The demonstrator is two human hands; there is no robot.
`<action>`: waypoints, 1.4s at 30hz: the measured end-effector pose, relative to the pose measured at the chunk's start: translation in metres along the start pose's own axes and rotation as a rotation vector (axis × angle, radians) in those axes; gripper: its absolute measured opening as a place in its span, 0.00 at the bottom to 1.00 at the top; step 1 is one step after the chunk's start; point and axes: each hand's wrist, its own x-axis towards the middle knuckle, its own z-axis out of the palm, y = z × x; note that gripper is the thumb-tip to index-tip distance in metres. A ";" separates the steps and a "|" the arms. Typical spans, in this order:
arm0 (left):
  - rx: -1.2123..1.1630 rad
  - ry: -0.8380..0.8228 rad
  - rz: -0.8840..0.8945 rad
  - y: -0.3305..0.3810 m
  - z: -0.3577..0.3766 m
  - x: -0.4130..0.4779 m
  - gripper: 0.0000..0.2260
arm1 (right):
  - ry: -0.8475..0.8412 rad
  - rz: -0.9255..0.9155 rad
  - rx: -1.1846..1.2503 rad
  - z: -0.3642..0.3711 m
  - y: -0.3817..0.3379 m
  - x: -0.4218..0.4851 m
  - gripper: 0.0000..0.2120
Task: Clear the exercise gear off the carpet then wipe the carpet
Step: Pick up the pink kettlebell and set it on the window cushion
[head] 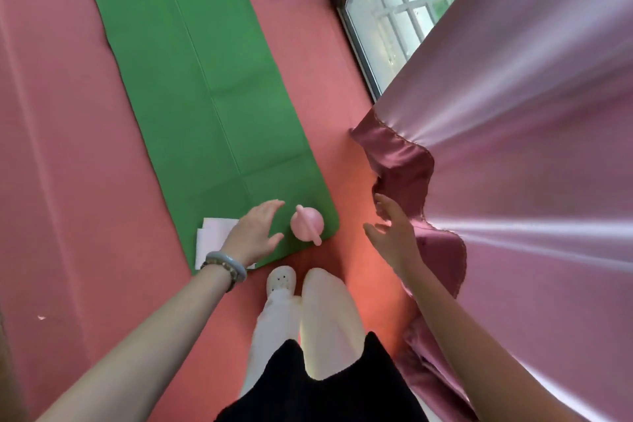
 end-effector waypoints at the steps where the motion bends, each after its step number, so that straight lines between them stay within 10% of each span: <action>1: 0.027 -0.024 -0.014 -0.010 0.019 0.017 0.29 | -0.020 0.023 -0.023 0.015 0.018 0.011 0.27; 21: 0.346 0.057 0.324 -0.198 0.281 0.229 0.28 | -0.452 0.083 -0.375 0.260 0.298 0.164 0.23; 24: 0.352 0.093 0.372 -0.191 0.288 0.238 0.21 | -0.372 0.048 -0.370 0.274 0.299 0.165 0.06; 33: 0.405 -0.302 0.107 -0.178 0.270 0.209 0.09 | -0.462 -0.059 -0.656 0.248 0.262 0.173 0.04; 42: 0.519 -0.108 0.363 -0.117 0.155 0.121 0.22 | -0.611 -0.303 -0.782 0.164 0.146 0.114 0.07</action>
